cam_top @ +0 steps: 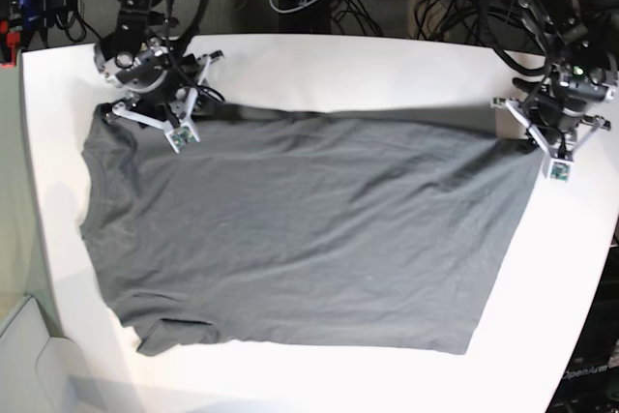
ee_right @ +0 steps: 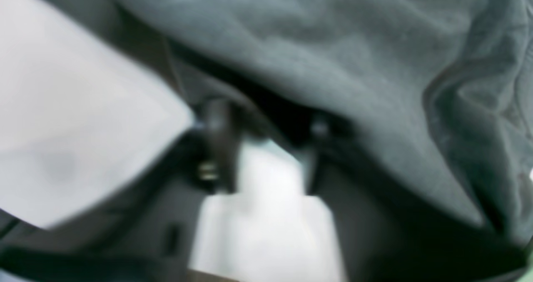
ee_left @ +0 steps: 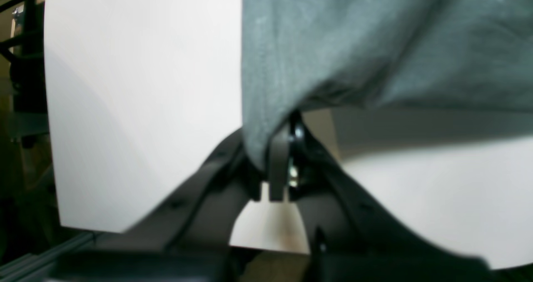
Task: Layout the t-shirt on the table in an organized manner, then fold the t-shirt properly
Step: 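Drag the corner held by the right gripper away from the hem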
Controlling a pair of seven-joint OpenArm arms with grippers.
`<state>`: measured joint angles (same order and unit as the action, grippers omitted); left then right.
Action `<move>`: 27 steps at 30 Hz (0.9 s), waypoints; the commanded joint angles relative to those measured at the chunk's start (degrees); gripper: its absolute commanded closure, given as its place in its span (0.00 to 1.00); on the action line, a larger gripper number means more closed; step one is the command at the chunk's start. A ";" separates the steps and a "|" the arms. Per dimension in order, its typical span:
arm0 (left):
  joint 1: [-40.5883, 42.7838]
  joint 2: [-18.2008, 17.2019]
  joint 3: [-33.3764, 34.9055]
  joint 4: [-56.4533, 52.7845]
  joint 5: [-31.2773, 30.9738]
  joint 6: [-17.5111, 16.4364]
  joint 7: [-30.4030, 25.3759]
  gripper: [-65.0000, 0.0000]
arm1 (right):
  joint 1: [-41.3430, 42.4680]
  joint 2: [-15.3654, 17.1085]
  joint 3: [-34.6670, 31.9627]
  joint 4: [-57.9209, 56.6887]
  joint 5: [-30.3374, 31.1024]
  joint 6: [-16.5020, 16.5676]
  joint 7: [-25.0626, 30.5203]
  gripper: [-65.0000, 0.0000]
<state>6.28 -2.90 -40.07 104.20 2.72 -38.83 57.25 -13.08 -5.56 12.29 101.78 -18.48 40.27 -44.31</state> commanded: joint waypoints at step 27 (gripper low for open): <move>-1.76 -1.28 2.76 2.57 -0.22 0.28 -0.86 1.00 | -17.82 8.24 -22.71 14.31 -14.79 -0.27 -3.90 1.00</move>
<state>5.13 -3.64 -37.17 105.95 2.72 -38.83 57.21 -31.00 2.48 -10.63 115.02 -32.77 40.25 -48.69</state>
